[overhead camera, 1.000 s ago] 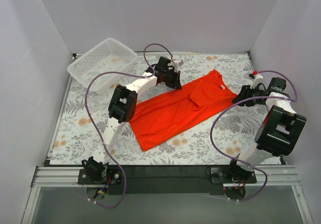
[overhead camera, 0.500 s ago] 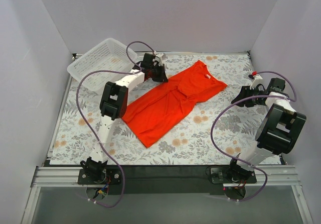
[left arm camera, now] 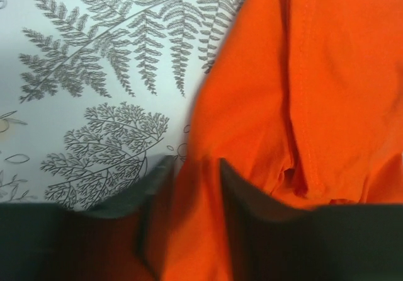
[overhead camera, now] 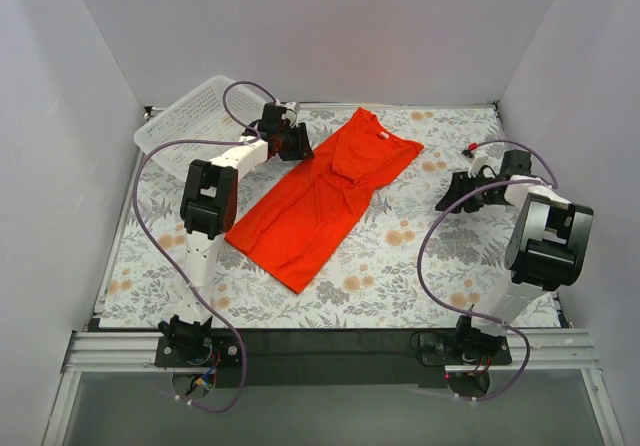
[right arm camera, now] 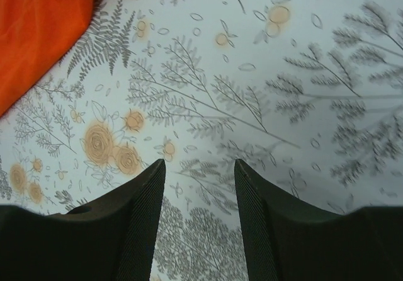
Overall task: Fold and stack the t-shirts
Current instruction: Fold the tshirt
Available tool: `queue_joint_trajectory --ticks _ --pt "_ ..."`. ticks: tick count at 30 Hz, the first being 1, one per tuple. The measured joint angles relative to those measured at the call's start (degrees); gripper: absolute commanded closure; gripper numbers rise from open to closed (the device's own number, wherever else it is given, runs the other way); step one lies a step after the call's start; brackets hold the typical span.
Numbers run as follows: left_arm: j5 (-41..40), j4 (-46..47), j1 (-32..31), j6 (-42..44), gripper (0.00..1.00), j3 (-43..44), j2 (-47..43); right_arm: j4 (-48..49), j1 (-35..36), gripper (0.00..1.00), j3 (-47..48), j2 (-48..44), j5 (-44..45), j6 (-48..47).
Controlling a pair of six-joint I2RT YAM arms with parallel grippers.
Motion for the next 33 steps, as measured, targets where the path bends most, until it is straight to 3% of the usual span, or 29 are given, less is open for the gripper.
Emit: queue_joint_trajectory --ticks 3,10,19,23,28,33 --pt "1.1 -0.5 0.0 -0.8 0.48 0.0 -1.1 2.1 4.1 0.51 1.8 2.8 0.2 3.9" --pt "6.4 -1.2 0.0 -2.1 0.42 -1.8 -8.6 11.4 9.9 0.48 17.9 18.2 6.4 22.9" --pt "7.3 5.8 0.0 -1.4 0.36 -29.5 -46.3 22.4 14.2 0.51 27.2 27.9 13.3 42.7" --pt "6.4 7.6 0.2 -1.3 0.34 -43.3 -62.7 25.4 14.1 0.66 30.7 31.4 14.5 47.8" --pt "4.4 5.6 0.7 -2.0 0.34 -55.2 -75.4 26.6 13.5 0.86 32.2 33.5 15.3 50.7" --pt "3.3 2.1 0.8 -3.3 0.34 -61.7 -82.2 26.6 12.6 0.91 36.3 36.6 14.7 51.3"
